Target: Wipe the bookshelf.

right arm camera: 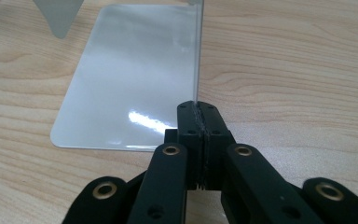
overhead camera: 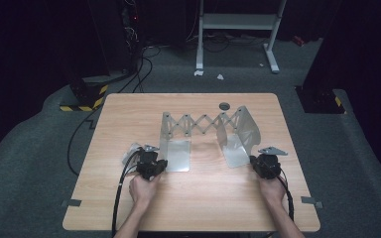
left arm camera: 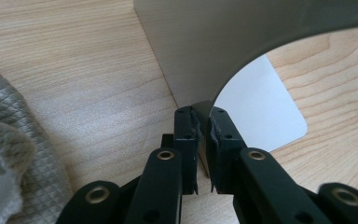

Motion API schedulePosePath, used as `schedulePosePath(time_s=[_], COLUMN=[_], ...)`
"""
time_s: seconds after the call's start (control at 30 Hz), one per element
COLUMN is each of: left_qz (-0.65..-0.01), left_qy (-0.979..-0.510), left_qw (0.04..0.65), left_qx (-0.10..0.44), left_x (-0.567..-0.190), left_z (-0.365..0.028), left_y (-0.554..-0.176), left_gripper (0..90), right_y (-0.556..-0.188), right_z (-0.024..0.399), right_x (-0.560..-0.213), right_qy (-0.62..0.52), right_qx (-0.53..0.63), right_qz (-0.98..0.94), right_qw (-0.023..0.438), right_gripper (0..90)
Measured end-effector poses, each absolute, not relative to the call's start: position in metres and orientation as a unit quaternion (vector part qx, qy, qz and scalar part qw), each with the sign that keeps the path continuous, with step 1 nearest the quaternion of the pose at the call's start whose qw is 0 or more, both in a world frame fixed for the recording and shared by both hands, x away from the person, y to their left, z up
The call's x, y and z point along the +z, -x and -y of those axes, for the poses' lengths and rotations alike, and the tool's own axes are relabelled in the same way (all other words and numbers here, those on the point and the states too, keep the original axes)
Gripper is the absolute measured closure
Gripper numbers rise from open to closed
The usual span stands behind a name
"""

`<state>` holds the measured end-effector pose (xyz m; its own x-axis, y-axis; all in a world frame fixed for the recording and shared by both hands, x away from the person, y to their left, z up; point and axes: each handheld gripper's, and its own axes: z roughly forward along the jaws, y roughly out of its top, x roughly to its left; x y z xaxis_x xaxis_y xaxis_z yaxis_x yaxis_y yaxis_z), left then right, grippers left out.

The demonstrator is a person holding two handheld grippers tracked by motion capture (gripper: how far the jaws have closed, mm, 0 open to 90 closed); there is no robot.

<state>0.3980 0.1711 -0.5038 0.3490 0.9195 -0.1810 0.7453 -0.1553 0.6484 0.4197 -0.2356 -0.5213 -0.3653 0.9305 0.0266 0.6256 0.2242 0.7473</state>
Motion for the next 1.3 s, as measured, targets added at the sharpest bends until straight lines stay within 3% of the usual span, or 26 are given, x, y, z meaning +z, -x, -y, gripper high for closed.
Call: schedulePosePath(time_s=[1.03, 1.17, 1.3], left_qz=[-0.572, -0.566, -0.553], left_qy=[-0.735, -0.742, -0.762], left_qw=[0.343, 0.341, 0.322], left_qx=[0.124, 0.114, 0.102], left_x=[-0.504, -0.505, -0.506], left_z=[-0.161, -0.160, -0.161], left_y=[-0.351, -0.350, -0.348], left_gripper=[82.3, 80.8, 76.1], right_y=[-0.477, -0.478, -0.465], right_z=[0.211, 0.211, 0.213], right_x=[-0.513, -0.512, -0.509], right_qy=[-0.517, -0.522, -0.526], right_qx=[0.315, 0.320, 0.322], right_qz=[-0.771, -0.770, -0.768], right_qw=[0.198, 0.180, 0.173], right_gripper=[90.0, 80.9, 78.0])
